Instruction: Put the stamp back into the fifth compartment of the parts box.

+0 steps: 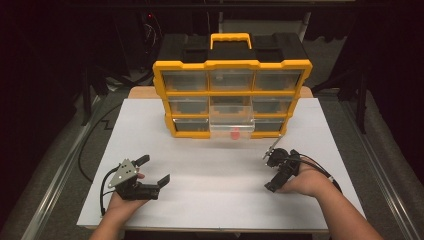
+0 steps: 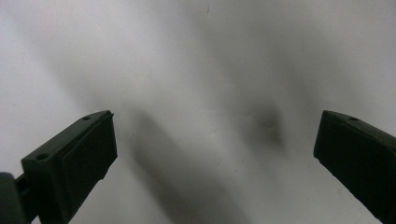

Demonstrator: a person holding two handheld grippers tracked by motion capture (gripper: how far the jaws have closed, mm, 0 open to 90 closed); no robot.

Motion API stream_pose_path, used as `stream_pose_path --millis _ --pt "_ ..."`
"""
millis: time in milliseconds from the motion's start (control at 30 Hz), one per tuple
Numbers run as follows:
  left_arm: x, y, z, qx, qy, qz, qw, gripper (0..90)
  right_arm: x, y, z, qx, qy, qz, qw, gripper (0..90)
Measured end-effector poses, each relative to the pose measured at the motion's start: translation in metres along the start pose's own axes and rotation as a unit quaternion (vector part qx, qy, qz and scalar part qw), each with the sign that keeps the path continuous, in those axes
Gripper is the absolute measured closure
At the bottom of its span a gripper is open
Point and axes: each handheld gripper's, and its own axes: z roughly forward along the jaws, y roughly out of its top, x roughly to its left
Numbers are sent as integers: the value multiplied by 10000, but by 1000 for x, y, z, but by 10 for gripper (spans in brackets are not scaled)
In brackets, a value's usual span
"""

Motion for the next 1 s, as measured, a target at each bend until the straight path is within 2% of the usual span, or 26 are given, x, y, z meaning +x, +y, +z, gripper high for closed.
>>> stream_pose_path --millis 100,200,300,333,367,433,500,633,667,700,733,767,800,900,933,967,1000 --pt "2 0 -1 -56 -32 -108 9999 2 0 -4 1 -287 -34 100 9995 1" --pt "2 0 -1 -11 -29 -85 10000 2 2 -11 1 -825 -137 332 9959 1" --pt "2 0 0 0 -26 -65 10000 2 6 -18 4 -1328 -214 490 9897 1" --pt "2 0 0 8 -25 -62 10000 2 8 -22 7 -1566 -251 575 9857 1" --pt "1 0 0 28 -27 -56 10000 2 9 -24 8 -1639 -234 625 9842 1" --pt "1 0 1 50 -37 -66 10000 2 11 -29 13 -1972 -76 783 9772 1" --pt "1 -1 1 70 -57 -64 9999 2 14 -33 16 -2184 -96 851 9721 1" --pt "1 -1 3 123 -138 -144 9997 2 16 -37 17 -2733 -73 1053 9561 1" --pt "1 -1 3 139 -144 -143 9997 2 17 -39 15 -2912 -104 1106 9502 1" --pt "1 -1 3 154 -134 -134 9997 2 18 -39 14 -3030 -127 1127 9462 1" --pt "1 -1 4 164 -131 -133 9997 2 20 -41 12 -3239 -162 1166 9387 1" --pt "1 -1 4 170 -134 -155 9996 2 21 -43 11 -3385 -202 1193 9332 1" --pt "1 -1 4 183 -137 -154 9996 2 23 -46 9 -3598 -231 1273 9240 1" --pt "0 -1 5 250 -133 -155 9995 2 27 -53 4 -3892 -346 1365 9103 1" --pt "0 -1 5 249 -130 -172 9995 2 29 -58 1 -4091 -439 1417 9003 1" --pt "1 -1 5 269 -138 -188 9994 2 29 -60 0 -4159 -481 1432 8968 1" --pt "1 -1 5 267 -138 -220 9993 2 30 -65 -1 -4282 -517 1457 8904 1"
